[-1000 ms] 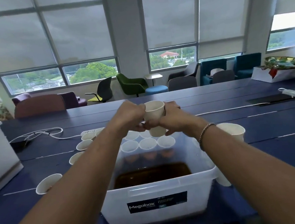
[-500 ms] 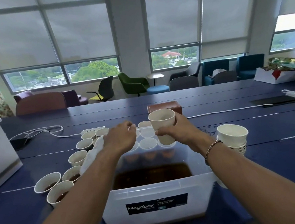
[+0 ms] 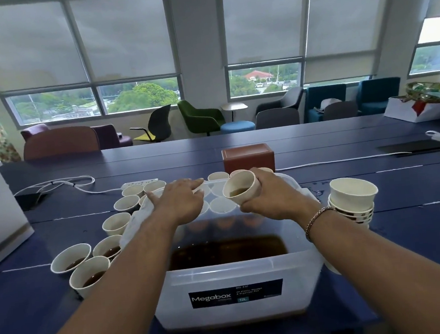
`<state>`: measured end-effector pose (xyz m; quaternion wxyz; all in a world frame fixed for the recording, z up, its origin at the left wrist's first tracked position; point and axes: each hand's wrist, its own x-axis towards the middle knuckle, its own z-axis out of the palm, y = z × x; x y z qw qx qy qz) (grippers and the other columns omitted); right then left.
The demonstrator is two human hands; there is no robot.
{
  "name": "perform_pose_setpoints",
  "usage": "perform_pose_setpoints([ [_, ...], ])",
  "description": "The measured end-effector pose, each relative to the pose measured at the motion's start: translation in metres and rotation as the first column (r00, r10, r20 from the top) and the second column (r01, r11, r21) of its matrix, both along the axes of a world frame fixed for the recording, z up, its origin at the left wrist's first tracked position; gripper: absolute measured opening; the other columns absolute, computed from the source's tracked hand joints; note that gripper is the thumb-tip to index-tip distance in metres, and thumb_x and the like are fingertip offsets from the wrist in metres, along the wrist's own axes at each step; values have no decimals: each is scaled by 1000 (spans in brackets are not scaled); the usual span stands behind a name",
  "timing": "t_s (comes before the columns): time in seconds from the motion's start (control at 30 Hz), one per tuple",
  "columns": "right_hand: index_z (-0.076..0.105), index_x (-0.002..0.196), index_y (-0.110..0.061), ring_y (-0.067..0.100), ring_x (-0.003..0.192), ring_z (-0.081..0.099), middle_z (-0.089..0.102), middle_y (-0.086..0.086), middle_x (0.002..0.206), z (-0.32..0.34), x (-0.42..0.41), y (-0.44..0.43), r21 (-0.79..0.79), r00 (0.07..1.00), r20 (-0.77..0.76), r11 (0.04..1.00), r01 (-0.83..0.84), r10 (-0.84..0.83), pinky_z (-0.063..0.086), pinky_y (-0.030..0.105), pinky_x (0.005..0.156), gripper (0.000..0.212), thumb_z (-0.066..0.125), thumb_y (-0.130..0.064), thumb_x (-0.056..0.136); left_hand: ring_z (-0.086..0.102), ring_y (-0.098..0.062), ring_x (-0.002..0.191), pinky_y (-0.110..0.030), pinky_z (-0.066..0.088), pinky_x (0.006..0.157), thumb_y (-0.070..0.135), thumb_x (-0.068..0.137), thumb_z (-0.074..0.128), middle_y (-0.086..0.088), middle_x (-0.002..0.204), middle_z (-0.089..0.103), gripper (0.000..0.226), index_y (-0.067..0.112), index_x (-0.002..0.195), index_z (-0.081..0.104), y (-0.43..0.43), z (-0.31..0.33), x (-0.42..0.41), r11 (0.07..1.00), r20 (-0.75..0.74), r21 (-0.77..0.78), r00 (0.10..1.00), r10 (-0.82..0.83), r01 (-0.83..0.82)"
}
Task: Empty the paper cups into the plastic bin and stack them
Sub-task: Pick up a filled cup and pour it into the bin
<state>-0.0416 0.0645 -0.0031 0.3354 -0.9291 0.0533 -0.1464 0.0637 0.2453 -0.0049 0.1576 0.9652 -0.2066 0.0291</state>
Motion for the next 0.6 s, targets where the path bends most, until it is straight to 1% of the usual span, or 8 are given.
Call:
perform_pose_setpoints([
  [0.03,52,116,-25,9,88,51,57,-12,99,1,-2,1,-55,1000,-11,998,8,-9,30,4,59,51,79,-22,73,18,-23,150,-71,-4,113,43,104,36,8,161,26,43,43,147,37,0,0,0,1000,0,2,1000,-2,2],
  [0.13,52,114,-25,6,76,45,54,-12,93,5,-8,2,-202,999,-43,979,4,-13,32,0,56,45,75,-26,76,16,-23,151,-70,-6,113,42,104,36,8,162,24,43,43,148,35,0,0,-3,1000,4,10,1000,-3,3],
  [0.2,54,113,-23,6,74,44,51,-12,89,6,-11,3,-265,998,-61,964,-13,-4,32,3,55,42,74,-28,77,15,-23,151,-70,-7,112,42,104,37,7,162,23,44,43,148,34,0,0,-3,1000,7,15,1000,-1,1],
  [0.23,54,113,-23,9,79,46,51,-12,91,6,-11,3,-281,997,-71,960,-20,0,31,7,55,41,74,-28,77,15,-23,151,-69,-7,112,42,104,38,7,162,23,44,43,148,34,0,0,-3,1000,8,17,1000,0,-1],
  [0.27,54,112,-23,12,84,50,53,-11,93,5,-11,4,-287,997,-83,957,-26,2,29,10,58,41,74,-29,77,15,-23,151,-69,-6,112,43,104,38,7,162,22,45,43,148,34,0,-1,-3,1000,8,19,1000,1,-1],
  [0.37,51,107,-27,16,95,55,60,-6,104,-1,-6,3,-271,994,-109,961,-55,26,39,25,78,41,77,-31,75,15,-24,151,-70,-6,113,43,104,39,7,163,22,45,43,149,33,0,-1,-3,1000,8,25,1000,-2,2],
  [0.47,52,116,-26,14,96,55,62,-3,113,-4,-5,3,-274,990,-132,958,-86,52,47,31,86,47,77,-33,77,15,-24,151,-70,-5,114,43,103,39,7,163,21,46,42,149,33,0,-1,-3,1000,10,27,1000,-3,3],
  [0.6,52,119,-23,16,99,56,62,0,117,-5,-4,4,-336,986,-165,938,-85,30,49,35,90,47,74,-37,80,15,-24,151,-69,-5,113,45,103,39,7,163,20,48,42,150,30,1,-1,-3,999,12,43,1000,-12,12],
])
